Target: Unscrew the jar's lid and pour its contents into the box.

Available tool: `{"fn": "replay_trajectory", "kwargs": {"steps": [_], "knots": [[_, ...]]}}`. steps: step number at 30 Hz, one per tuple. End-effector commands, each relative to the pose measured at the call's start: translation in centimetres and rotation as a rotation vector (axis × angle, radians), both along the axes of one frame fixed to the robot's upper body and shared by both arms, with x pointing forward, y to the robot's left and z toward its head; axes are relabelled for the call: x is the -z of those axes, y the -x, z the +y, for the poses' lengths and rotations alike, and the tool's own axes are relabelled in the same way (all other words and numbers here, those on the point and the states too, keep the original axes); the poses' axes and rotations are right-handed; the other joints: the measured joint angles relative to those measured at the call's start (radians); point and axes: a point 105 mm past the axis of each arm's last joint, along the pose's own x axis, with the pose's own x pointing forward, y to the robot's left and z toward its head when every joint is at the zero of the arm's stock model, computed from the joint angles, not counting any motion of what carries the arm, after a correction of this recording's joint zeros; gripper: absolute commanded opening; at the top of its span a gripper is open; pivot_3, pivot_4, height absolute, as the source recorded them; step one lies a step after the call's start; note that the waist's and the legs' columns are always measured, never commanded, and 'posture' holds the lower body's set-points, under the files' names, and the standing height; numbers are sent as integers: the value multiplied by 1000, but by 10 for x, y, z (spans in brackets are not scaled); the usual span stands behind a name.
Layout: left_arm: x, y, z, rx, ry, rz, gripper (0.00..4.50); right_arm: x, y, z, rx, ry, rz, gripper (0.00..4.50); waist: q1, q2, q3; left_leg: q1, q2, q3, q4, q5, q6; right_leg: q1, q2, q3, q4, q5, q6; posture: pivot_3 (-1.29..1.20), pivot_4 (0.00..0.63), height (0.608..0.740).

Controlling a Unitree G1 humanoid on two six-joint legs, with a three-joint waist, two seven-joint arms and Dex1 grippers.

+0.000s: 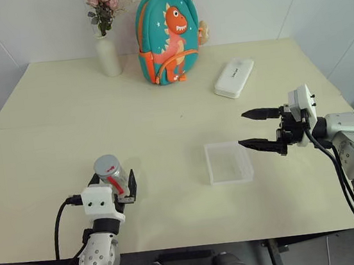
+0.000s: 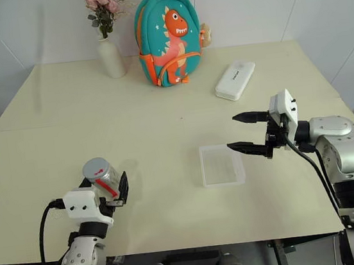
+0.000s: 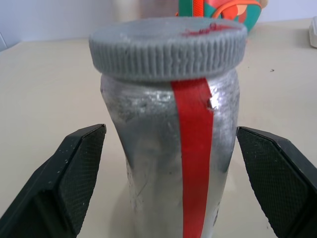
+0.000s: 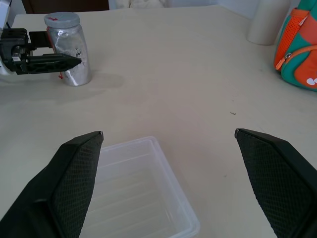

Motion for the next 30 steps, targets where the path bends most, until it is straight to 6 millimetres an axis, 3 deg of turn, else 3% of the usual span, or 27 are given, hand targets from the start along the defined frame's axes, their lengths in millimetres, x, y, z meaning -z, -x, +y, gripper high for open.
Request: {"fn": "replay_trajectory", "kwargs": {"steps": [1, 9, 17, 21, 30], "knots": [[-14, 2, -1, 12, -9, -65, 4474, -6, 4, 2, -9, 3, -37, 4500, 0, 0, 0, 0, 0, 0, 0, 0, 0, 0, 0, 0, 0, 0, 0, 0, 150, 740], [-15, 0, -5, 47, -2, -82, 4474, -5, 3, 2, 4, 1, -42, 4500, 0, 0, 0, 0, 0, 0, 0, 0, 0, 0, 0, 0, 0, 0, 0, 0, 150, 740], [-12, -2, -8, 83, 24, -76, 2045, -5, 3, 3, 11, -2, -46, 4500, 0, 0, 0, 0, 0, 0, 0, 0, 0, 0, 0, 0, 0, 0, 0, 0, 150, 740], [-10, -3, -10, 135, 45, -54, 2046, -7, 4, 6, 12, -12, -52, 4500, 1, 0, 0, 0, 0, 0, 0, 0, 0, 0, 0, 0, 0, 0, 0, 0, 150, 740], [-50, -9, -8, 511, -68, -71, 2046, -34, 9, 39, 33, -130, -123, 4500, -1, 0, 0, 0, 1, 0, -1, 0, -1, -1, 0, -1, 1, 0, -1, 0, 150, 740]]}}
